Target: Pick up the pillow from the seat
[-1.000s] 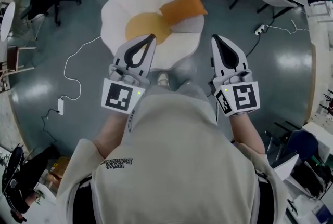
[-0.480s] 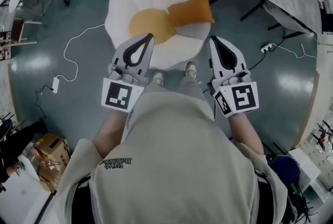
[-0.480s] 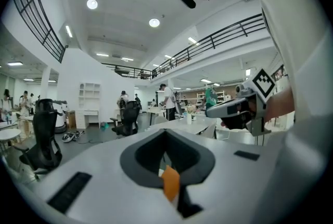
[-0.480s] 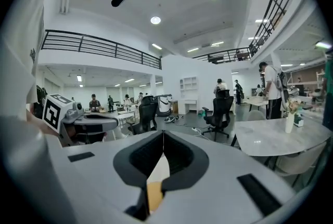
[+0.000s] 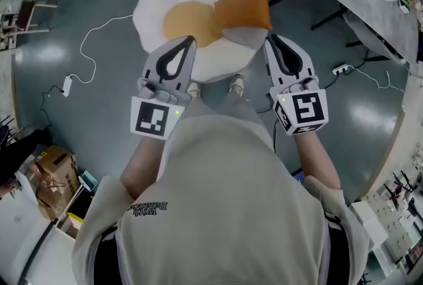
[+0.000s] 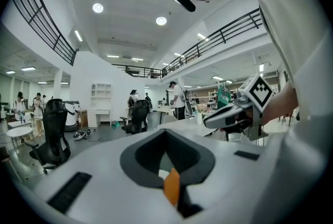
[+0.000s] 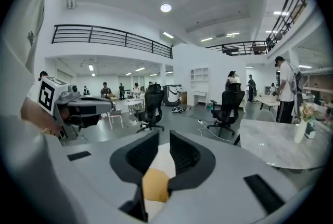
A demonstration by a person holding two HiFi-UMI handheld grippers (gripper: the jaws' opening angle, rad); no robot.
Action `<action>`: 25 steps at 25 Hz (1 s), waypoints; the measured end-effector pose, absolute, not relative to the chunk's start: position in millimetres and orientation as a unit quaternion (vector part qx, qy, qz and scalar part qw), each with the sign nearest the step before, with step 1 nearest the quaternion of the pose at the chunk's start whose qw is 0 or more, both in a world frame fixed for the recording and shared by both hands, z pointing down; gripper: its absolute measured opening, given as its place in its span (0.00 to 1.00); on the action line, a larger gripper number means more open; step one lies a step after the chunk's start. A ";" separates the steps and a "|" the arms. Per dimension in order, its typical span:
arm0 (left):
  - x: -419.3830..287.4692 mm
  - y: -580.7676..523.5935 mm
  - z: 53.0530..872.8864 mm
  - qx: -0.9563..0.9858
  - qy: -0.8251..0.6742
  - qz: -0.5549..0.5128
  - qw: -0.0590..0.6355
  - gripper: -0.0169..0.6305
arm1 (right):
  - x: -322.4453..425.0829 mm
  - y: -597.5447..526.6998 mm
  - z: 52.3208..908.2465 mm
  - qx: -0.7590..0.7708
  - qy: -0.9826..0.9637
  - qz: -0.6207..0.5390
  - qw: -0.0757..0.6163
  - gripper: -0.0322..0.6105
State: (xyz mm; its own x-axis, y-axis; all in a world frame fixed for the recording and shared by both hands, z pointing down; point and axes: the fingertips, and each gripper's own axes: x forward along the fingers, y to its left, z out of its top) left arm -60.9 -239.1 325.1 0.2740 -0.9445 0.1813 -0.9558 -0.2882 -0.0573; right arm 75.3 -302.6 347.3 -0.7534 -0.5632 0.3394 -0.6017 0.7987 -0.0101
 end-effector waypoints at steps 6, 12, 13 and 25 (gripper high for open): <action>-54.8 -268.0 352.6 0.795 -0.600 0.088 0.026 0.04 | 82.8 -343.6 392.3 0.296 -0.928 0.055 0.218 0.40; -48.9 -317.4 398.2 0.798 -0.596 0.081 0.014 0.04 | 83.8 -386.0 457.0 0.287 -0.919 0.078 0.258 0.52; -48.7 -325.1 409.3 0.797 -0.597 0.088 0.013 0.04 | 83.0 -391.3 468.6 0.286 -0.918 0.080 0.263 0.53; -41.8 -396.2 572.2 0.808 -0.579 0.096 0.059 0.04 | 88.7 -480.4 650.8 0.313 -0.888 0.138 0.308 0.63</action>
